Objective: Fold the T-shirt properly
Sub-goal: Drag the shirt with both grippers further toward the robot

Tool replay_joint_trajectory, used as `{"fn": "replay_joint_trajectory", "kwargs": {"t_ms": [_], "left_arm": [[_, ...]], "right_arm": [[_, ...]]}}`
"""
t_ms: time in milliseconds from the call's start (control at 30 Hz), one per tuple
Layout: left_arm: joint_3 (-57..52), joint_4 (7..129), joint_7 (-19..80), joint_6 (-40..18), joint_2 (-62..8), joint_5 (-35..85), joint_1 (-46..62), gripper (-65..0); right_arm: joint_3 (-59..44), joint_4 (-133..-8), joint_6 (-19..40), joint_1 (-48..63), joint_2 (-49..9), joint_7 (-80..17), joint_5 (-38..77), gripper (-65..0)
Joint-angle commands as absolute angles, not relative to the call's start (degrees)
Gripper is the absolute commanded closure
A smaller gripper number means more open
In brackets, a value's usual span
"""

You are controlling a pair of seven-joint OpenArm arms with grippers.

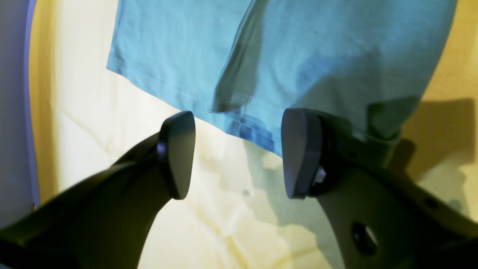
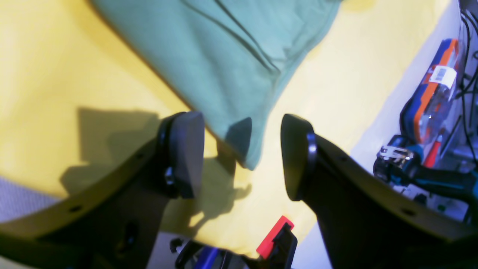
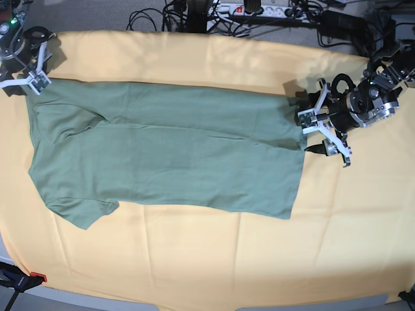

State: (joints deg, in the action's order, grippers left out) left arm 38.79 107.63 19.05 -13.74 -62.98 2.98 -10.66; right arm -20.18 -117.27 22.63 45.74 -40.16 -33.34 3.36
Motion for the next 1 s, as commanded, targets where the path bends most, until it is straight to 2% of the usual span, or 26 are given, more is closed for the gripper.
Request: {"fn": "replay_joint_trajectory", "kwargs": {"t_ms": [0,200,433,633,967], "left_arm": [[38.1,108.4,18.0,-13.1,-64.1,3.0,-11.6,-36.9],[38.1,108.4,18.0,-17.3,-64.1,3.7,-11.6,-36.9],[38.1,108.7,17.6,-17.4,-64.1,3.7,-11.6,-36.9],[38.1,109.3,17.6,-17.4,-64.1,3.7,-11.6,-36.9],[38.1,110.1,17.6,-17.4,-64.1,3.7,-11.6,-36.9]], "right_arm": [[-21.2,-116.2,23.0,45.8,-41.2,-31.9,3.0,-34.3],[-21.2,-108.7,26.5,45.8,-44.4,-25.2,3.0,-34.3],[-21.0,-105.6,27.1,45.7,-46.2,-20.2,3.0,-34.2],[-21.0,-105.6,27.5,45.0,-46.2,-20.1,2.7,-34.2],[-20.9,-99.2,33.6,38.6,-46.2,-19.9,6.0,-34.2]]}}
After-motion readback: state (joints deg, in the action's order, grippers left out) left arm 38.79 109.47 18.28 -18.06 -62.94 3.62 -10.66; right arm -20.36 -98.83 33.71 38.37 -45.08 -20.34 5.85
